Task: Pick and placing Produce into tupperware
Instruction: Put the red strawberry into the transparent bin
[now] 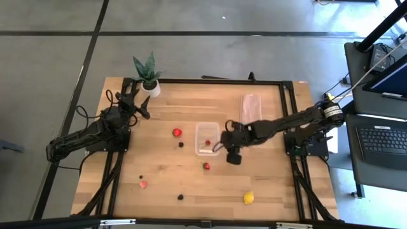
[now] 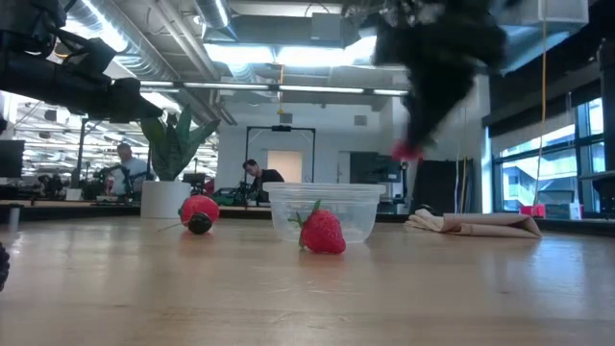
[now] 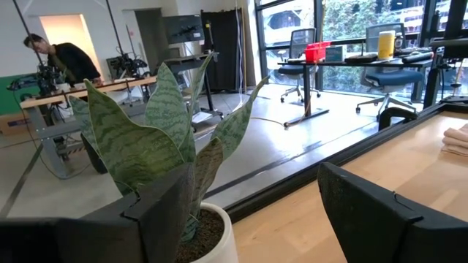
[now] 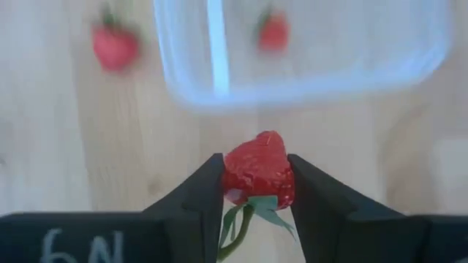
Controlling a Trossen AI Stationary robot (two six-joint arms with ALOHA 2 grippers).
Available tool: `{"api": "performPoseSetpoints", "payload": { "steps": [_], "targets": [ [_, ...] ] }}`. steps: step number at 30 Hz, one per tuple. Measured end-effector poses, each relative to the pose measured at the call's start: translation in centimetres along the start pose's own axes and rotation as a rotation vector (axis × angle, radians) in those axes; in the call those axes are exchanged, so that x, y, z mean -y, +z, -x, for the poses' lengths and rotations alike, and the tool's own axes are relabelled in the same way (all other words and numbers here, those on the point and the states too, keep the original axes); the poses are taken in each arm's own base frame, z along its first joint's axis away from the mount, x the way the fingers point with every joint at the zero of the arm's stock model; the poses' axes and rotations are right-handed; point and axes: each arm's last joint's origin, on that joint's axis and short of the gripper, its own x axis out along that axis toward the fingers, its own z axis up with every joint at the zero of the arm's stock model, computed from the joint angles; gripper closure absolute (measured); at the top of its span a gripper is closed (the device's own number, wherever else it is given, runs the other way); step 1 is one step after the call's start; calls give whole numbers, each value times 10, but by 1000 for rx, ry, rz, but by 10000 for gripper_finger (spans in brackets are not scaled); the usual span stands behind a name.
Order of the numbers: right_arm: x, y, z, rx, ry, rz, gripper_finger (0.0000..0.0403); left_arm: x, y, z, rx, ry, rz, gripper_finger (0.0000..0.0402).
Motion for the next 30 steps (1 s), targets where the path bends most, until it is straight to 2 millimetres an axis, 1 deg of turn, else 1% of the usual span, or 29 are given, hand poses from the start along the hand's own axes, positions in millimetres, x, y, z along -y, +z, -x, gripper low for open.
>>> {"api": "performPoseSetpoints", "payload": {
  "steps": [4, 7, 9, 11, 15, 19, 23, 27, 30],
  "targets": [
    [8, 36, 21, 130, 9, 35, 274, 0, 0, 0, 0, 0, 0, 117],
    [16, 53, 25, 175, -7, 77, 274, 0, 0, 0, 0, 0, 0, 117],
    [23, 63, 21, 184, -18, 78, 274, 0, 0, 0, 0, 0, 1, 117],
    [28, 73, 12, 179, -10, 64, 274, 0, 0, 0, 0, 0, 0, 117],
    [33, 88, -15, 113, 66, 48, 274, 0, 0, 0, 0, 0, 1, 117],
    [35, 92, -43, -26, 55, 62, 274, 0, 0, 0, 0, 0, 0, 117],
    [39, 88, -67, -149, 36, 56, 273, 0, 0, 0, 0, 0, 0, 117],
    [38, 85, -81, -188, 33, 66, 256, 0, 0, 0, 0, 0, 0, 117],
    [37, 84, -85, -198, 33, 65, 247, 0, 0, 0, 0, 0, -1, 117]
  ]
}}
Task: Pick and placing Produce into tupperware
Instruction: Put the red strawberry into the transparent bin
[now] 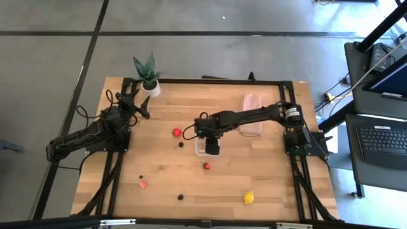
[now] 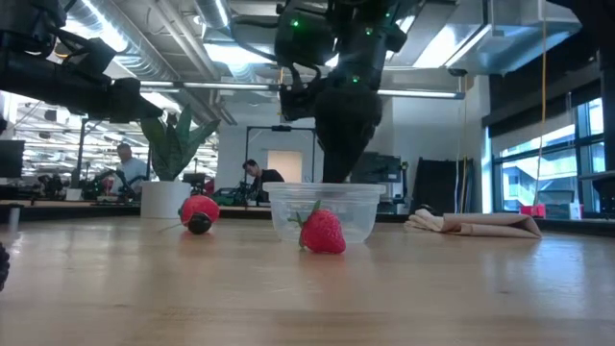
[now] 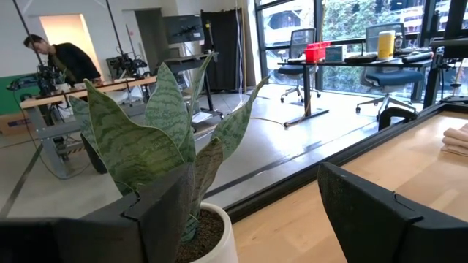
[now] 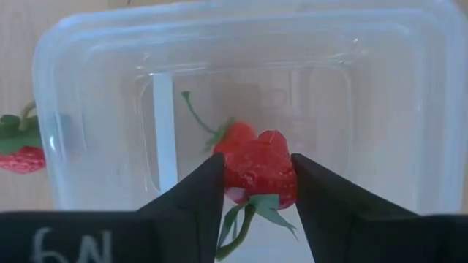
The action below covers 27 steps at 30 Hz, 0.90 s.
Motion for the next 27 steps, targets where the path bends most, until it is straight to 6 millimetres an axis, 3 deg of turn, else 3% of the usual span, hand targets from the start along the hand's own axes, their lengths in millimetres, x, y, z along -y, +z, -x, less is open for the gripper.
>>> {"api": "performPoseSetpoints", "payload": {
  "steps": [16, 27],
  "targets": [
    [0, 1, 0, 10, 1, 8, 235, 0, 0, 0, 0, 0, -1, 117],
    [1, 1, 0, 11, 3, -14, 147, 0, 0, 0, 0, 0, -2, 117]
  ]
}}
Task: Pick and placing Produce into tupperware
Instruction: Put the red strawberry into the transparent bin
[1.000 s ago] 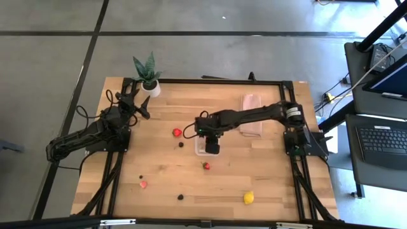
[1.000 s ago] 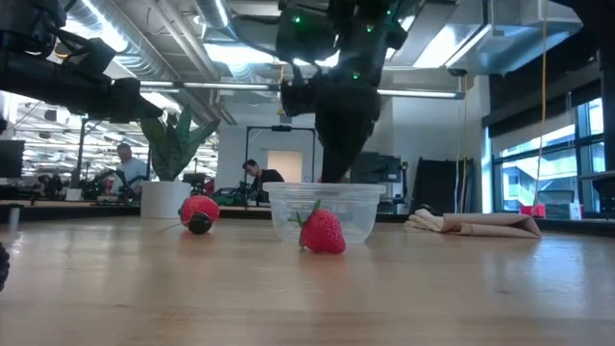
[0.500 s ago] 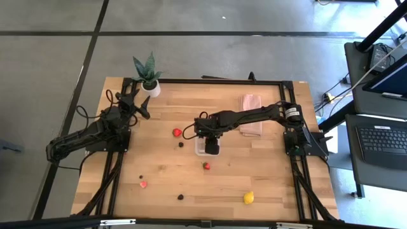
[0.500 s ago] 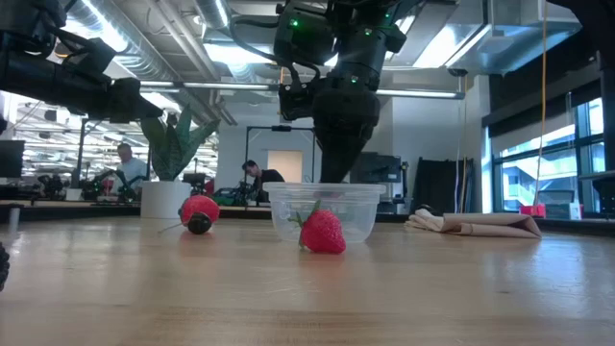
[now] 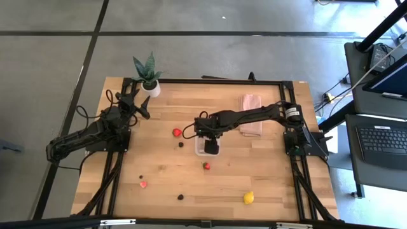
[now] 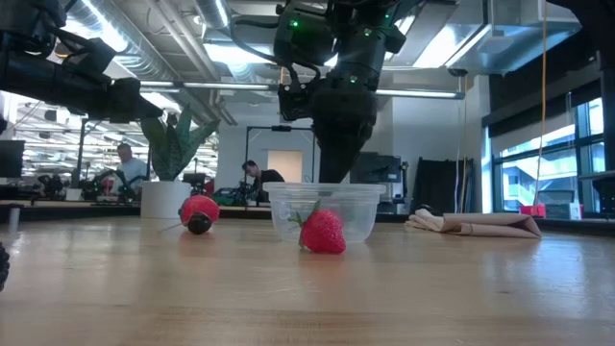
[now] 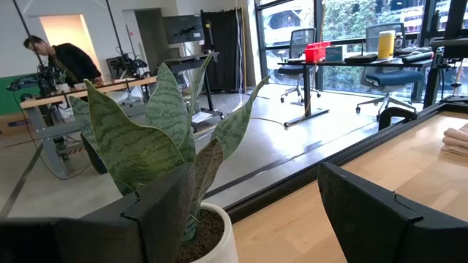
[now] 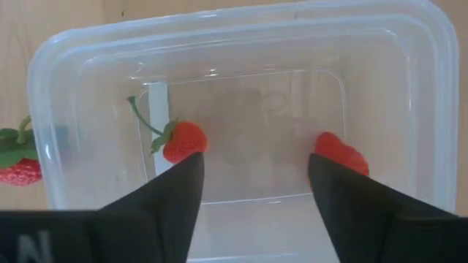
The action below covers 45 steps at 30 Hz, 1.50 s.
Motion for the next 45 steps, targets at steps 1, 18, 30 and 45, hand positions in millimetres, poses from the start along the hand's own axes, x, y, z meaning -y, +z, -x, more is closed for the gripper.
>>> {"api": "performPoseSetpoints", "payload": {
  "steps": [1, 18, 30, 45],
  "targets": [
    [0, 0, 2, 5, 0, 9, 141, 0, 0, 0, 0, 0, 0, 117],
    [-80, 31, 103, 273, -156, 170, 125, 0, 0, 0, 0, 0, -1, 117],
    [-128, 9, 98, 255, -71, -104, 125, 0, 0, 0, 0, 0, -1, 117],
    [-185, -10, 64, 253, -51, -567, 152, 0, 0, 0, 0, 0, 24, 117]
  ]
}}
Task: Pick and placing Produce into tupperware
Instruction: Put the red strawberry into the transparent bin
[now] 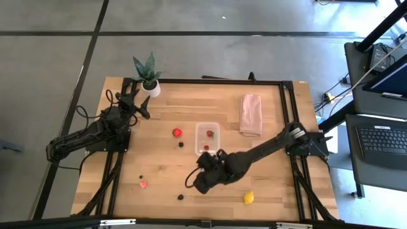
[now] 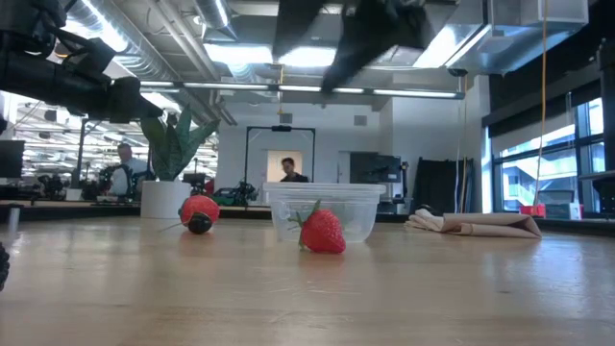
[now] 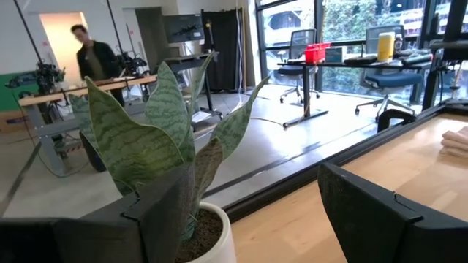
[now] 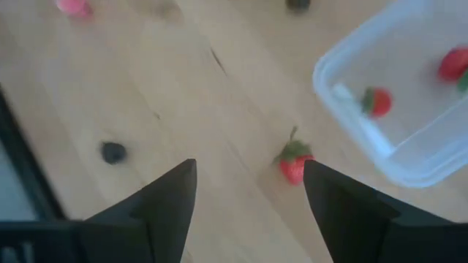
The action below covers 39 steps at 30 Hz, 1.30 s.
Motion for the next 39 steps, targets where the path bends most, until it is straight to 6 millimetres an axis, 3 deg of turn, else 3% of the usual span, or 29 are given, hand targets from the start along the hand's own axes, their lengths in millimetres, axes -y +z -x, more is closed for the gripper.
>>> {"api": "performPoseSetpoints", "payload": {
  "steps": [5, 9, 39],
  "targets": [
    [0, -15, -41, -71, -90, 5, 159, 0, 0, 0, 0, 0, 28, 117],
    [3, -20, -54, -99, -141, -38, 161, 0, 0, 0, 0, 0, 28, 117],
    [6, -16, -58, -105, -144, -81, 161, 0, 0, 0, 0, 0, 28, 117]
  ]
}}
